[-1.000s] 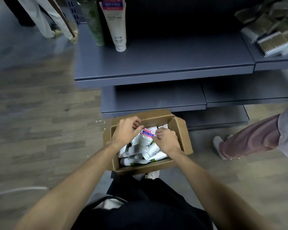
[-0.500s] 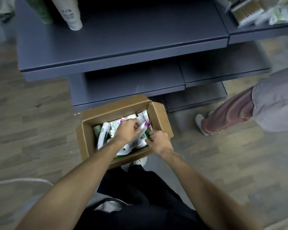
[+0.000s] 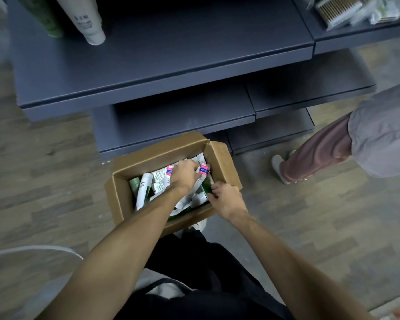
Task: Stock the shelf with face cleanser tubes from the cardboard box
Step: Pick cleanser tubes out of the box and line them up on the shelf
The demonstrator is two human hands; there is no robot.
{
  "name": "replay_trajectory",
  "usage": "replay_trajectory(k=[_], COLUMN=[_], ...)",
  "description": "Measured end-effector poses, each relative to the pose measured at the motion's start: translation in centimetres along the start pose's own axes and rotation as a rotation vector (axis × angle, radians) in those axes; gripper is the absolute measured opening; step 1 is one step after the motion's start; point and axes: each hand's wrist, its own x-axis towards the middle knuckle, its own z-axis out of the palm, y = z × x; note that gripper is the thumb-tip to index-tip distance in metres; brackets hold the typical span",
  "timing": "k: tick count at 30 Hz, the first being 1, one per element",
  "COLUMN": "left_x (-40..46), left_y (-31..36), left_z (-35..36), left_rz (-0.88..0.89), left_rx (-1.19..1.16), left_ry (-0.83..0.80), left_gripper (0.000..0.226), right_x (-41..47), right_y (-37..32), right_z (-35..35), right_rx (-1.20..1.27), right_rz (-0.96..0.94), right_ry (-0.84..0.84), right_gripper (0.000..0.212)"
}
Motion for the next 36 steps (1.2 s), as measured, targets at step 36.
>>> replay_trajectory(k=[36], left_x=[-6.5], left_y=[-1.7], left_z=[-28.2], left_rz=[0.235], left_rx=[-0.593], left_ry=[0.722], left_gripper=[0.026], right_x=[2.6], right_y=[-26.4], right_z=[-7.2], right_rx=[0.251], right_rz=[-0.679], right_ry=[0.211], right_gripper=[0.036])
